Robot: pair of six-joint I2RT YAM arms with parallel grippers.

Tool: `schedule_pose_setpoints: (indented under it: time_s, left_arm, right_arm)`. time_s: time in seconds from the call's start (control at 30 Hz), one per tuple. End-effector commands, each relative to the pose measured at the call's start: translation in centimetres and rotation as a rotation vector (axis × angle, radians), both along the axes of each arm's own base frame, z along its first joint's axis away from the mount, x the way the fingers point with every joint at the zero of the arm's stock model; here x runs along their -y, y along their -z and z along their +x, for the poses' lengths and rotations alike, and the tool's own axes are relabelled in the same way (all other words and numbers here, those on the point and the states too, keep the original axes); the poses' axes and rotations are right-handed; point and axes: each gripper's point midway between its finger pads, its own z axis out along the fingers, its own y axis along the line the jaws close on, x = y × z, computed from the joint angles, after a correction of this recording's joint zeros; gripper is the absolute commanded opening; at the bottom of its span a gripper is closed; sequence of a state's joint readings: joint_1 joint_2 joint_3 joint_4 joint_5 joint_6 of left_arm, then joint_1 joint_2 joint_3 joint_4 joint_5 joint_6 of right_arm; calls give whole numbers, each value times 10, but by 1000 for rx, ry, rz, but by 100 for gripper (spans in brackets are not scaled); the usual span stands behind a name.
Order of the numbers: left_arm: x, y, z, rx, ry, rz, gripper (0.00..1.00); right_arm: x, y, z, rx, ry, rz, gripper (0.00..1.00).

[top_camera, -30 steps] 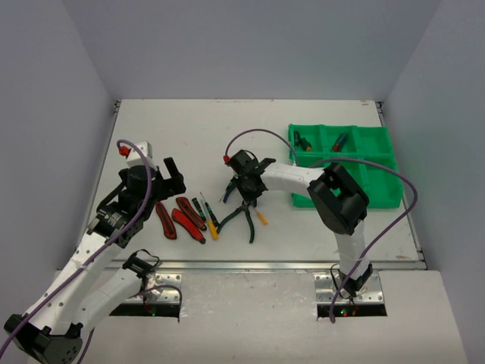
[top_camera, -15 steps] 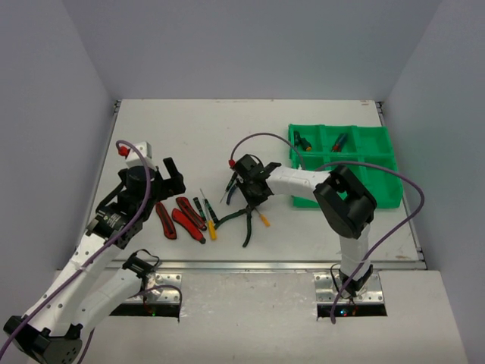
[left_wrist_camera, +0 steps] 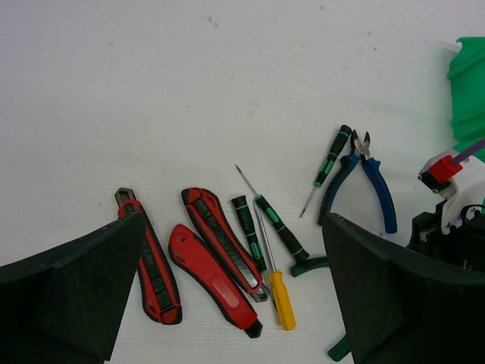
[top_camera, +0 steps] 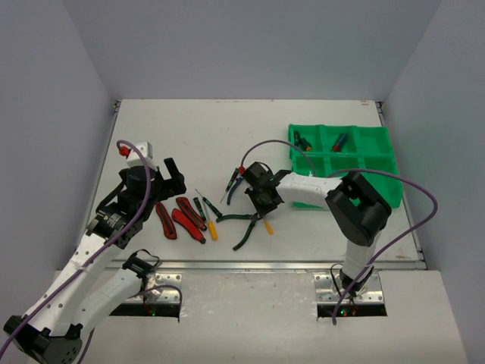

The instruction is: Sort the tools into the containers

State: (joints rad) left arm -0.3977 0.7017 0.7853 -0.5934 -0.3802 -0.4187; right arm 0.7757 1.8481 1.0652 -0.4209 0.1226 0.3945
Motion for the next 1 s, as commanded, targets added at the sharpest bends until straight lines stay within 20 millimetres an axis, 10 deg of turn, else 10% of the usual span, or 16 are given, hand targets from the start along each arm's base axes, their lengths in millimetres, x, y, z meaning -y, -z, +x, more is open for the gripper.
schedule_pose_setpoints:
  time_s: [0.0,0.37,0.97]
  left_arm:
    - [-1,-14,6,61,-1,-14,100]
    - [-1,-16,5,68,0,-17,100]
    - [0,-15,5,66,8,-20,100]
  right_arm:
    - [5,-10,-8,15,33,22,22]
    - [22,-34,-25,60,82,58,25]
    - [14,-3,-46,20,134,30,37]
